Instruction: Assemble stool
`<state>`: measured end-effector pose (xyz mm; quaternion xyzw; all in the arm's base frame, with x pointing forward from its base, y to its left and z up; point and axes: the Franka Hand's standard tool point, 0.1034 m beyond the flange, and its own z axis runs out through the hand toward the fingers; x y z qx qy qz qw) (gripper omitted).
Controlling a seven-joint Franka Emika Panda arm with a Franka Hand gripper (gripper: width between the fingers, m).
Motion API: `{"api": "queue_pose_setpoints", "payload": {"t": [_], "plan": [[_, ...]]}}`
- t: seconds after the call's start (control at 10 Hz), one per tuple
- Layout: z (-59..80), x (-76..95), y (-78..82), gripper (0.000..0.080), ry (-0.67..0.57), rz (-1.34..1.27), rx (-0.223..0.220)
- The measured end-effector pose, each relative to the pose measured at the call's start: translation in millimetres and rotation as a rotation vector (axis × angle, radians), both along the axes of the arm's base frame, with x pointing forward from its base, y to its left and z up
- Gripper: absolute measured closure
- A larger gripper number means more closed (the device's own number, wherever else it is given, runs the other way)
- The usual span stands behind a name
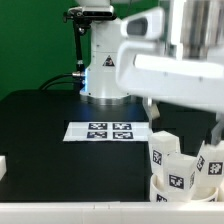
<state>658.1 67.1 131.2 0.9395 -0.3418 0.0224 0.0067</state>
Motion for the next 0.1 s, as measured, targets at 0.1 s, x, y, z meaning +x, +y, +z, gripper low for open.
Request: {"api": "queue_pose_setpoints", "payload": {"t": [0.1], "plan": [[-5.5,-0.4,0.1,0.0151,-0.002,0.001,-0.003]]}}
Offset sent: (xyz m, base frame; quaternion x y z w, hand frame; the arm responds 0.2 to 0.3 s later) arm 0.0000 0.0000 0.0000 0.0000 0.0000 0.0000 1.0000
